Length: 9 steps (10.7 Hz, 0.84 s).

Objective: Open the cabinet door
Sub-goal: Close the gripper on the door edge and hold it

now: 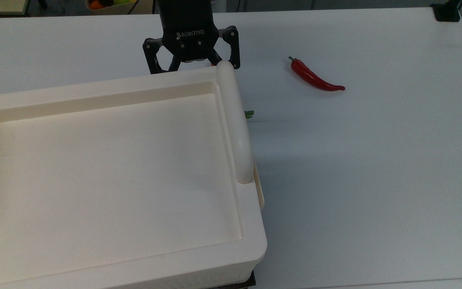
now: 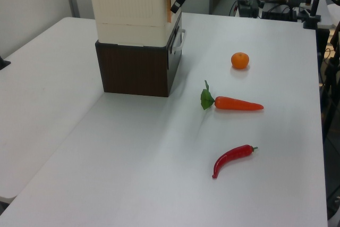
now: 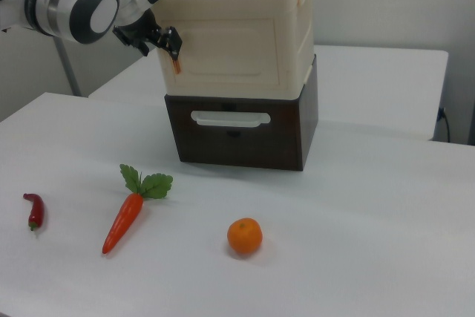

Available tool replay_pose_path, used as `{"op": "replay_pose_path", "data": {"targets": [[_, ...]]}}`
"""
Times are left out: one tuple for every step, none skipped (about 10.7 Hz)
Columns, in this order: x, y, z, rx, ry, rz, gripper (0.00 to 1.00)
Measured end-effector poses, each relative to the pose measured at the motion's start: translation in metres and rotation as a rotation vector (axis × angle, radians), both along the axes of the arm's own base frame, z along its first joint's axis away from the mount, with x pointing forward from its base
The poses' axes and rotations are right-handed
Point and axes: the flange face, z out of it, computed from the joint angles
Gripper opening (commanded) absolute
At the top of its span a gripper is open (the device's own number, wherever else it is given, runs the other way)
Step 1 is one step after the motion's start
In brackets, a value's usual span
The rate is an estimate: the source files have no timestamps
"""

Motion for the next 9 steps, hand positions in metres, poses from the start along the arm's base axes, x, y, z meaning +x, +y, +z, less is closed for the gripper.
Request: {"op": "replay_pose_path", "data": {"targets": [[0.002, -0.002, 0.000, -0.008, -0.016, -0.005, 0.63], [0.005, -0.003, -0.002, -0.017, -0.035, -0.008, 0.56], [0.008, -0.003, -0.006, -0.028, -0.042, -0.008, 0.45], [0.010, -0.003, -0.010, -0.032, -0.040, -0.008, 0.32], [0.012, -0.003, -0.011, -0.034, -0.043, -0.008, 0.20], [0.012, -0.003, -0.010, -0.033, -0.048, -0.008, 0.10], [0.013, -0.003, -0.008, -0.034, -0.051, -0.009, 0.09], [0.013, -0.005, -0.007, -0.037, -0.053, -0.012, 0.09], [0.013, -0.005, -0.007, -0.039, -0.054, -0.011, 0.09]]}}
